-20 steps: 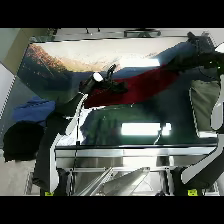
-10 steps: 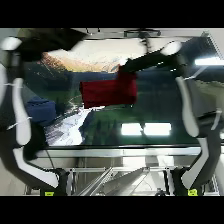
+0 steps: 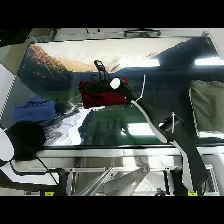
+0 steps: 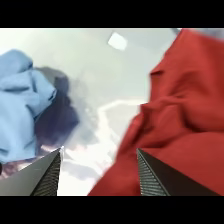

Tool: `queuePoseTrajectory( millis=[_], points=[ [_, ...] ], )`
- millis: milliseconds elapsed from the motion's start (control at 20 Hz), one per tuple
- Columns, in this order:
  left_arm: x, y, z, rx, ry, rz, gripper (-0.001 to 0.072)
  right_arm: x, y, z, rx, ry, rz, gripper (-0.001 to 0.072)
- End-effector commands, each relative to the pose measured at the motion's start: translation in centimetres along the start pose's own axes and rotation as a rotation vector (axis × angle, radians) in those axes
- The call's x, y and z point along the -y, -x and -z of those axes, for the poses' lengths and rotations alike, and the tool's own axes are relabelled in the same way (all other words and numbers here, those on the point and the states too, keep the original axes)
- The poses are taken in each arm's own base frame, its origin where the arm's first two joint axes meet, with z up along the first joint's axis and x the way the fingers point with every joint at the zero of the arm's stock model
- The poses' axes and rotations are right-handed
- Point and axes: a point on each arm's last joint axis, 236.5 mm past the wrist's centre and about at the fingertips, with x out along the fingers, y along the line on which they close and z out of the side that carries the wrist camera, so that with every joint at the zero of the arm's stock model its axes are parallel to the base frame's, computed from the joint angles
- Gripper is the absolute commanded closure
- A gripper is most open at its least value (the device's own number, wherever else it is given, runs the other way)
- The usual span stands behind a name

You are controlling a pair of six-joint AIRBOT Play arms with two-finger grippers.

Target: Fold the shirts.

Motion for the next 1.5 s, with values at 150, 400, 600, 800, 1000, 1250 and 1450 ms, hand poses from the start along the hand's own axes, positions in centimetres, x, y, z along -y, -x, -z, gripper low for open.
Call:
queuePoseTrajectory(
  millis=[150, 400, 600, 800, 1000, 1250, 1450],
  points=[
    [-2.0, -1.0, 2.4, -0.006, 0.120, 0.059, 0.0690, 6.5, 15.5, -5.1, -0.120, -0.006, 0.065, 0.0206],
    [-3.8, -1.1, 3.8, 0.010, 0.189, 0.072, 0.0690, 18.0, 23.5, -2.4, -0.227, -0.231, 0.288, 0.0058],
    [-3.9, -1.0, 3.8, 0.010, 0.179, 0.072, 0.0690, 21.5, 21.4, 1.4, -0.309, -0.328, 0.273, 0.0067],
    [-3.8, -1.0, 3.8, 0.009, 0.149, 0.073, 0.0690, 21.2, 16.4, 4.4, -0.354, -0.370, 0.184, 0.0067],
    [-3.9, -1.0, 3.8, 0.010, 0.147, 0.072, 0.0690, 19.5, 12.2, 6.9, -0.397, -0.377, 0.138, 0.0071],
    [-3.8, -1.0, 3.9, 0.006, 0.147, 0.076, 0.0690, 16.8, 10.1, 5.0, -0.334, -0.313, 0.086, 0.0690],
    [-3.7, -1.0, 4.0, 0.001, 0.147, 0.080, 0.0690, 14.8, 14.9, 0.8, -0.295, -0.243, 0.149, 0.0691]
  ],
)
